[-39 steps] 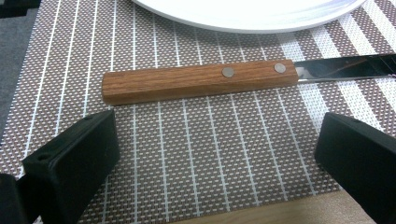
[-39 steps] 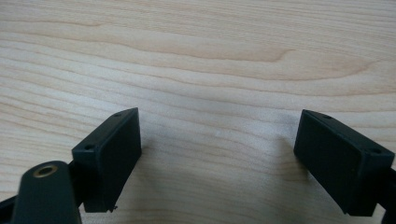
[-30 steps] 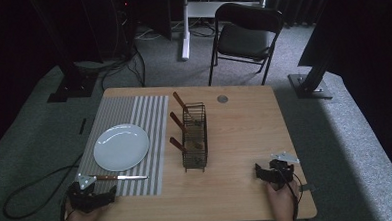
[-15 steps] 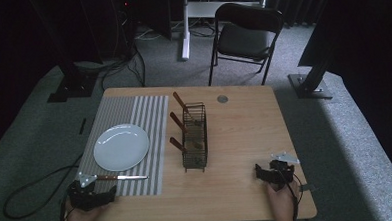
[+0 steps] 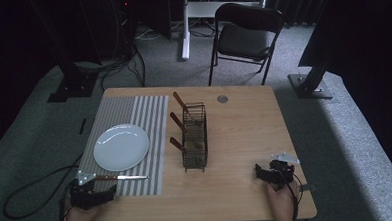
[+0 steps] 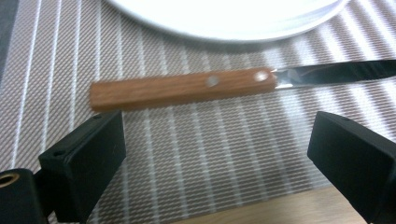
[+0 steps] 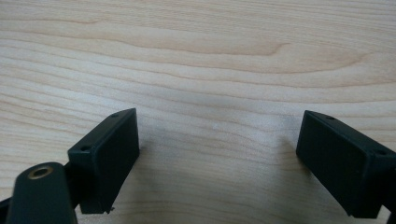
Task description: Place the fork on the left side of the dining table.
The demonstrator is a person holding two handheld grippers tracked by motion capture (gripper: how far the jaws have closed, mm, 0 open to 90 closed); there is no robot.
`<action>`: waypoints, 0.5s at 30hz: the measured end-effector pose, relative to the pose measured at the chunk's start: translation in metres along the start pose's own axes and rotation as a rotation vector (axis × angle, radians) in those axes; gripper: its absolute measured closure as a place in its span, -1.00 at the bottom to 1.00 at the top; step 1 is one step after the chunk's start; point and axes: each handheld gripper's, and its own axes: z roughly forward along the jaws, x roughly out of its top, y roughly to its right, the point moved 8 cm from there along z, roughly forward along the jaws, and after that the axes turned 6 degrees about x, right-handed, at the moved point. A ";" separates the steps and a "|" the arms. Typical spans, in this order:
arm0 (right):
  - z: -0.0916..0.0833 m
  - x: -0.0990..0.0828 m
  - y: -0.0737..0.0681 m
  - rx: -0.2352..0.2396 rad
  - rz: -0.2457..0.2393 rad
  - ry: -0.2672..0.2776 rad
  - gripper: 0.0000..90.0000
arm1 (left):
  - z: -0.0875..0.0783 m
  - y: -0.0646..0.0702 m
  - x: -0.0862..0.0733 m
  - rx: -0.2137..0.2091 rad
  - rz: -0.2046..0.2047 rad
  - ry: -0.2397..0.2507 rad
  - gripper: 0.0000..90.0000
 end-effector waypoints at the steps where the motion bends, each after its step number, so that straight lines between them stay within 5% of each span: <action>1: 0.000 0.000 0.000 0.000 0.000 0.000 -0.71 | -0.001 0.003 0.002 -0.007 0.007 0.006 -0.90; 8: 0.000 0.000 0.000 0.000 0.000 0.000 -0.71 | -0.005 0.019 0.009 -0.063 0.043 0.011 -0.90; 15: 0.000 0.000 0.000 0.000 0.000 0.000 -0.71 | -0.008 0.025 0.017 -0.104 0.039 0.025 -0.90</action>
